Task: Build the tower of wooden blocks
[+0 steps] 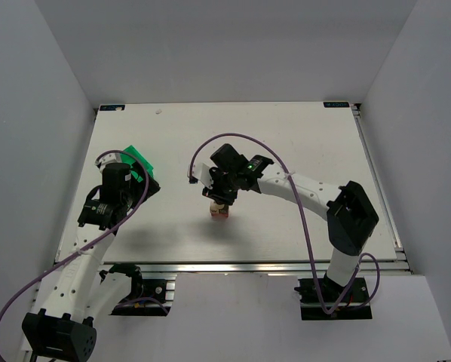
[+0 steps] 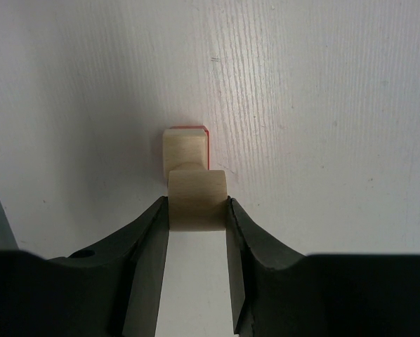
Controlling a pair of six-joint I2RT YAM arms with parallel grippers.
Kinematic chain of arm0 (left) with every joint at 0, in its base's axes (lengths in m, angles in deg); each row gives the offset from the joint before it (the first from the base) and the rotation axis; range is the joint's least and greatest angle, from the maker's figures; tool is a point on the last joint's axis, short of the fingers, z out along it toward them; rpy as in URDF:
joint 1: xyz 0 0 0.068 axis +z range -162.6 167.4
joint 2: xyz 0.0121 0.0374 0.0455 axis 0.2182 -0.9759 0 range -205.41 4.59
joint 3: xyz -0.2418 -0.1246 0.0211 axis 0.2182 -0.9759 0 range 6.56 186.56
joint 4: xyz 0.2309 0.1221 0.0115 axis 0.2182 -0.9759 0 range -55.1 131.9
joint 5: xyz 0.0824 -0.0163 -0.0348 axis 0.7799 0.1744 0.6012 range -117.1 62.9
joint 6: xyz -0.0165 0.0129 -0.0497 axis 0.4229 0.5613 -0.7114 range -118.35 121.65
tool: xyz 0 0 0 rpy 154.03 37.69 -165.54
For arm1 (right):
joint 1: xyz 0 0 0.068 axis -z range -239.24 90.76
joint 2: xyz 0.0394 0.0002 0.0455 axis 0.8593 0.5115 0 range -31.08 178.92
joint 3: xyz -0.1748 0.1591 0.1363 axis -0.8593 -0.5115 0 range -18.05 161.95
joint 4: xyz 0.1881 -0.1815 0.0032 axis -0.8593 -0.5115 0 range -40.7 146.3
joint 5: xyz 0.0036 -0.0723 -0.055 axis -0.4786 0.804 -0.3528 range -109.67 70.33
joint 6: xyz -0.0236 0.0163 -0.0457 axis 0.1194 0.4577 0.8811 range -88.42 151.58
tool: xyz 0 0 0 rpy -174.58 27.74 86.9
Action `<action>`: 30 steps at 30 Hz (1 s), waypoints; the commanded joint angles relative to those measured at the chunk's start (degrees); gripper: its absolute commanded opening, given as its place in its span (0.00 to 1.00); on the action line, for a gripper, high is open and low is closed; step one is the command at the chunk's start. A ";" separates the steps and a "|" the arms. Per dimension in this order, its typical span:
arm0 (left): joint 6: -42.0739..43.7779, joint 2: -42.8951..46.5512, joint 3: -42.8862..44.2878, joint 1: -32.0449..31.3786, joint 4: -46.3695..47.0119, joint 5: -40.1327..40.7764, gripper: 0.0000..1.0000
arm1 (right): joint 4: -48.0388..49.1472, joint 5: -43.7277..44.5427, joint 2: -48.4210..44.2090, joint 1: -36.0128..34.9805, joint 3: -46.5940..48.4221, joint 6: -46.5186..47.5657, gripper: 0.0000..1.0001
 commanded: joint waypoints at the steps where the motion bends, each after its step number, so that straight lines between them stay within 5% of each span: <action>1: 0.46 0.44 -0.44 0.24 0.98 -0.51 0.98 | 0.58 -0.94 0.26 0.15 0.54 0.15 0.32; 21: 0.64 0.26 -0.70 0.24 1.77 -1.47 0.98 | -0.65 -0.06 0.09 0.15 0.54 0.68 0.40; 30: 1.08 -0.35 -0.53 0.33 1.85 -2.44 0.98 | -1.09 -0.32 -0.17 0.06 0.89 0.50 0.53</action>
